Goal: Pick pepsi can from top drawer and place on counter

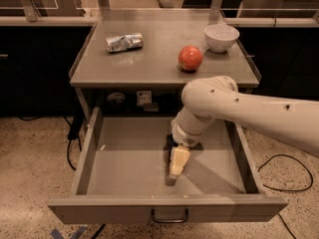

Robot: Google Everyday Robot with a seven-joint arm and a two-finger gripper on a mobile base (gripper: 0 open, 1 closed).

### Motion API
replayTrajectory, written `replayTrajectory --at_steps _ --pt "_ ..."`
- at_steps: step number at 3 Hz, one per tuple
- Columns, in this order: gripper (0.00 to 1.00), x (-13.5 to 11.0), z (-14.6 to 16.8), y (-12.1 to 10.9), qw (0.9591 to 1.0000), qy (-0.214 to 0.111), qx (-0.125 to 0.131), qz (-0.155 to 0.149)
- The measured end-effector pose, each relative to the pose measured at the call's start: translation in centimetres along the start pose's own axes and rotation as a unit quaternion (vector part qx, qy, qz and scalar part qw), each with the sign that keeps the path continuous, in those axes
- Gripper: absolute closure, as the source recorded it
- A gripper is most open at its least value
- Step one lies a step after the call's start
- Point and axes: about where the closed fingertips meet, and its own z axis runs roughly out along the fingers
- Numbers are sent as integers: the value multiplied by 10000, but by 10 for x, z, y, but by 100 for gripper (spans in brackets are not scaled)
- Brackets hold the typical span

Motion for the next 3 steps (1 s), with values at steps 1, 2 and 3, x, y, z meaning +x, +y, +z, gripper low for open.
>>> replayTrajectory --at_steps 1,2,3 --pt "0 6 5 0 9999 123 -50 49" --pt "13 7 6 0 9999 139 -57 55" --pt "43 7 6 0 9999 139 -57 55"
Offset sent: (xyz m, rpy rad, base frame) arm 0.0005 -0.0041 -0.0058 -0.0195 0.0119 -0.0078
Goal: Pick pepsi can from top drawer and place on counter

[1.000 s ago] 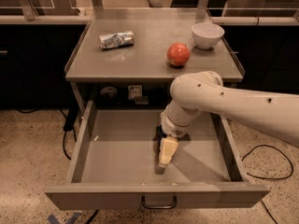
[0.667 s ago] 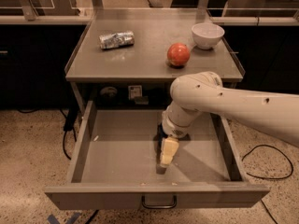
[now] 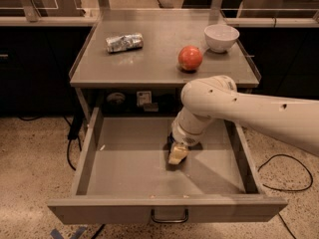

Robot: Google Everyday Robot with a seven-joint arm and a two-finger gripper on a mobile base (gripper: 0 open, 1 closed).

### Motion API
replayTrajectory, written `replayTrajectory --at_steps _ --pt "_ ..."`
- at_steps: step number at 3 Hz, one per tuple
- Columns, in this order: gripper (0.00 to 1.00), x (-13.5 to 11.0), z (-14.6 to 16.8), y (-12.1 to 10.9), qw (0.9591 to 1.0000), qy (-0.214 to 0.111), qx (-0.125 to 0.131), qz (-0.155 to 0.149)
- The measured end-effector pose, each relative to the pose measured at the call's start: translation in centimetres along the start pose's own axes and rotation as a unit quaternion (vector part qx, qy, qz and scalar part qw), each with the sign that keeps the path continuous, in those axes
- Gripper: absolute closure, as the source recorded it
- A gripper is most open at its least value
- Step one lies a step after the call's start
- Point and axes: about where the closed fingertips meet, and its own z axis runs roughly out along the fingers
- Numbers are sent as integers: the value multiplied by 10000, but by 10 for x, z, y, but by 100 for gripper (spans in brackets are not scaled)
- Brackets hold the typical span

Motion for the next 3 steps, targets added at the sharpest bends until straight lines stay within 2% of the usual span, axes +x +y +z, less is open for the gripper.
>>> replayTrajectory --at_steps 2,3 --pt "91 0 0 0 10000 0 0 0" --pt "100 0 0 0 10000 0 0 0"
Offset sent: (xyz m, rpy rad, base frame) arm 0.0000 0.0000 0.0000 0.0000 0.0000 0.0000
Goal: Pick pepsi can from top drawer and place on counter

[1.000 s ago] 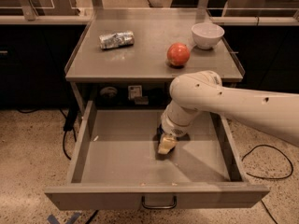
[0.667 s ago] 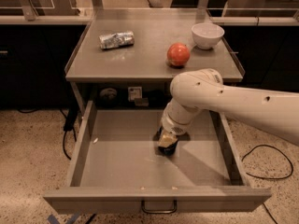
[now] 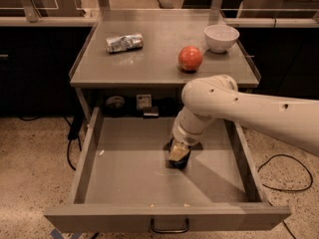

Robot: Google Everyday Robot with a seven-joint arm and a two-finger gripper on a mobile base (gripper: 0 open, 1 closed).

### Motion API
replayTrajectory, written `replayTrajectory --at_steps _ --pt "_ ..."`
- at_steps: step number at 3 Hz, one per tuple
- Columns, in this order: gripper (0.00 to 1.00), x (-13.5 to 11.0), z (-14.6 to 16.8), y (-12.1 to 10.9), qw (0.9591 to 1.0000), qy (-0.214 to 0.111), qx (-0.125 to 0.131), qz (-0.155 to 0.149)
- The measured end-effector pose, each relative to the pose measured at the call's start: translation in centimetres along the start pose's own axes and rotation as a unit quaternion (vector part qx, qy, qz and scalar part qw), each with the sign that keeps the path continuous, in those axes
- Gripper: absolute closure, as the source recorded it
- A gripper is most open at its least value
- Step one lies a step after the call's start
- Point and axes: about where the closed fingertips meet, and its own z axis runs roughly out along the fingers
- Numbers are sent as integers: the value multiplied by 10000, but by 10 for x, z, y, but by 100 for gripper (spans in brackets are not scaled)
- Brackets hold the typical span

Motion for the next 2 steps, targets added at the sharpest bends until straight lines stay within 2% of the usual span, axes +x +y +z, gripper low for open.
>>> replayTrajectory --at_steps 2 --pt "100 -2 -8 -1 10000 0 0 0"
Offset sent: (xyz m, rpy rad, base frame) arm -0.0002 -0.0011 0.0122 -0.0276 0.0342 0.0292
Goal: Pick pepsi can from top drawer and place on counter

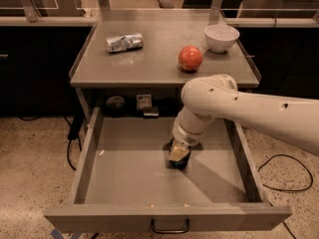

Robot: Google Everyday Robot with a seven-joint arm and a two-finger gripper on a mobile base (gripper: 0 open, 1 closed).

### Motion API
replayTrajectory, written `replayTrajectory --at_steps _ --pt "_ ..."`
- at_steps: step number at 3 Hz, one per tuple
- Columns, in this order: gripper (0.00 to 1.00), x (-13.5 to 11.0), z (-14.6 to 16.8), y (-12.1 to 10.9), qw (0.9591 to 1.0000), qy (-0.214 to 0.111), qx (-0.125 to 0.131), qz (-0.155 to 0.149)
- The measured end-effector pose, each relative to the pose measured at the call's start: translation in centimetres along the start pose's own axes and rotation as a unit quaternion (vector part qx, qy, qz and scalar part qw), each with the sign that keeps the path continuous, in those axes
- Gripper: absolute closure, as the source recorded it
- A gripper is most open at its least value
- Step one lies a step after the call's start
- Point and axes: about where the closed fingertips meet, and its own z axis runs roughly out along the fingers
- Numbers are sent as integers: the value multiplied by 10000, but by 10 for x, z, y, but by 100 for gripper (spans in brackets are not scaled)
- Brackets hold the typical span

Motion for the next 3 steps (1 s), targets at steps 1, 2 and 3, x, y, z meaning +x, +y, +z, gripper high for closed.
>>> replayTrajectory --at_steps 1,2,3 --pt "100 -1 -5 0 10000 0 0 0" --pt "100 -6 -39 -5 9999 50 25 -122" --pt "100 -17 -99 -18 9992 86 158 -359"
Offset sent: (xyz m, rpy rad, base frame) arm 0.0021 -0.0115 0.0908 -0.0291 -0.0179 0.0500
